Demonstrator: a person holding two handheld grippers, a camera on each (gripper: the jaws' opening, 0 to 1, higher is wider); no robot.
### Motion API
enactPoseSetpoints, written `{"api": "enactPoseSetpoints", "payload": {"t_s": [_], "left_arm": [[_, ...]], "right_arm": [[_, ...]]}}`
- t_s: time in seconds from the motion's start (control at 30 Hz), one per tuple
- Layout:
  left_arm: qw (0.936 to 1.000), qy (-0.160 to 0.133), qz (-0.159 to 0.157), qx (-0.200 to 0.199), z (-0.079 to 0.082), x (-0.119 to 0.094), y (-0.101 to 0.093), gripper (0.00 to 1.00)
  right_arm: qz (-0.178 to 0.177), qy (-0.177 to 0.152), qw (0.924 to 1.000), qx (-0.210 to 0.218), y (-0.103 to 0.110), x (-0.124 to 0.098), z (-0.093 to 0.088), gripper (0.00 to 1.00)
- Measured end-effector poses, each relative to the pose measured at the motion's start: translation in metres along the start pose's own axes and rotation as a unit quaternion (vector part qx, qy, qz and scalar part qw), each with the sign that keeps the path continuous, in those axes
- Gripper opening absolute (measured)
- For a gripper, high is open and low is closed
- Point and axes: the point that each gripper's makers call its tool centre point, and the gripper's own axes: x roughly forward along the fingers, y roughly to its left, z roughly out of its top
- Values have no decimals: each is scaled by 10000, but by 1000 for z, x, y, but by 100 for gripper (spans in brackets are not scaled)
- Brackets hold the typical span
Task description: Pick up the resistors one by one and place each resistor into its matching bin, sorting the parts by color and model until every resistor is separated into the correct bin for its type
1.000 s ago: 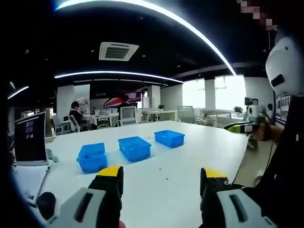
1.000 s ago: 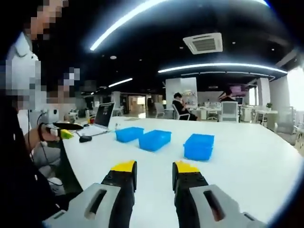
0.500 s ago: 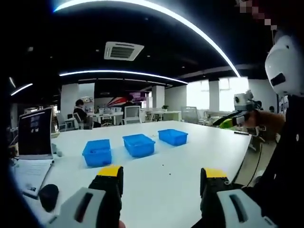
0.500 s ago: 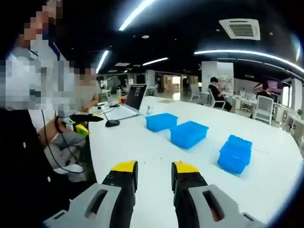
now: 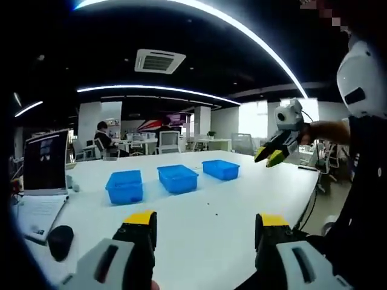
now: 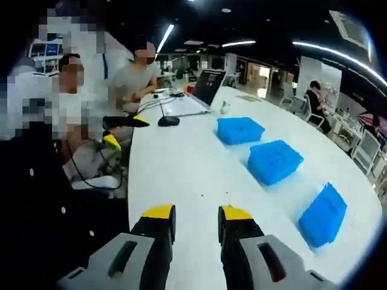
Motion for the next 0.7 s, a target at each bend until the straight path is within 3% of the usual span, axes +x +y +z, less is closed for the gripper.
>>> {"api": "enactPoseSetpoints", "payload": {"t_s": [0.2, 0.4, 0.7], "left_arm": [[10000, 42, -3, -44, -3, -2, -1, 67], [9999, 96, 32, -88, -9, -2, -1, 66], [9997, 202, -103, -39, -11, 5, -10, 66]], "right_arm": [[273, 608, 9977, 116, 6, 29, -4, 30], [195, 1203, 9925, 74, 2, 65, -14, 29], [-9, 1691, 9855, 160, -6, 113, -30, 27]]}}
